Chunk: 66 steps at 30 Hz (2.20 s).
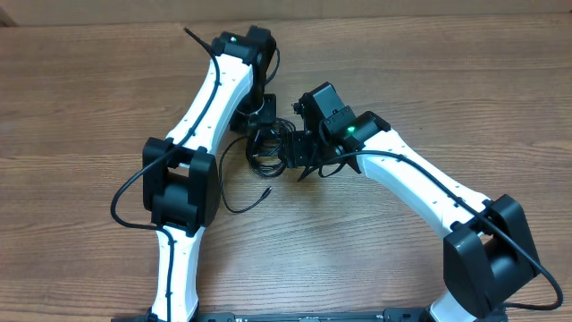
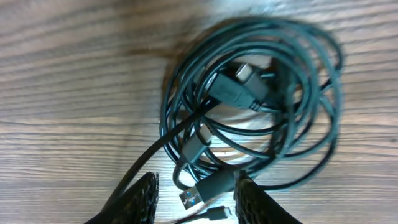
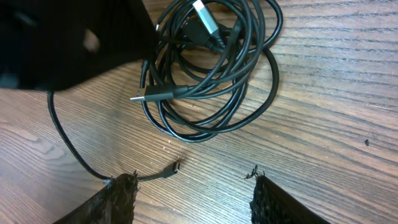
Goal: Untangle cables
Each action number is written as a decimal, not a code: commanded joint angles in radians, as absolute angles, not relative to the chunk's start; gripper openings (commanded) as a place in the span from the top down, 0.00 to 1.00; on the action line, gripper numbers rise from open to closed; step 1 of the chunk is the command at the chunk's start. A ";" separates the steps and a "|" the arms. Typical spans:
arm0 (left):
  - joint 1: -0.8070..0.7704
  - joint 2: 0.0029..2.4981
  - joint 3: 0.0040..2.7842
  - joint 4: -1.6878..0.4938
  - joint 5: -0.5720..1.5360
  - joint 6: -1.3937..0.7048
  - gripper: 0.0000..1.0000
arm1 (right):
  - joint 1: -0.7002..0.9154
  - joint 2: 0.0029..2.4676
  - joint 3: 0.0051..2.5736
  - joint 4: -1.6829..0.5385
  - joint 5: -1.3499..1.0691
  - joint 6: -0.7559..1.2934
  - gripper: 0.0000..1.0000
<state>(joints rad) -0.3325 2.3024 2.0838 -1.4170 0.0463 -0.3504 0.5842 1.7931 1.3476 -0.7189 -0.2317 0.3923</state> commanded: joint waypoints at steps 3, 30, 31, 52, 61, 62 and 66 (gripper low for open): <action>-0.335 2.304 2.016 -1.387 0.026 -0.365 0.66 | 0.590 1.798 1.342 -0.715 -0.237 0.397 0.40; -0.334 2.299 1.989 -1.383 0.158 -0.353 0.96 | 0.590 1.798 1.342 -0.711 -0.236 0.397 0.39; -0.334 2.297 2.024 -1.410 0.159 -0.351 0.96 | 0.590 1.798 1.342 -0.711 -0.236 0.397 0.39; -0.336 2.200 2.756 -1.689 0.593 -0.237 0.96 | 0.590 1.798 1.342 -0.704 -0.224 0.397 0.41; -0.335 2.097 2.864 -1.673 0.530 -0.242 0.96 | 0.590 1.798 1.341 -0.704 -0.031 0.600 0.46; -0.335 2.083 2.864 -1.673 0.484 -0.251 0.96 | 0.590 1.798 1.341 -0.704 -0.022 0.599 0.46; -0.335 2.053 2.863 -1.690 0.349 -0.272 0.96 | 0.589 1.798 1.341 -0.713 0.012 0.599 0.36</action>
<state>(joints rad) -0.3336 2.0888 2.8452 -1.6844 0.4622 -0.2611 0.5846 1.7935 1.3476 -0.7105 -0.0593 0.5655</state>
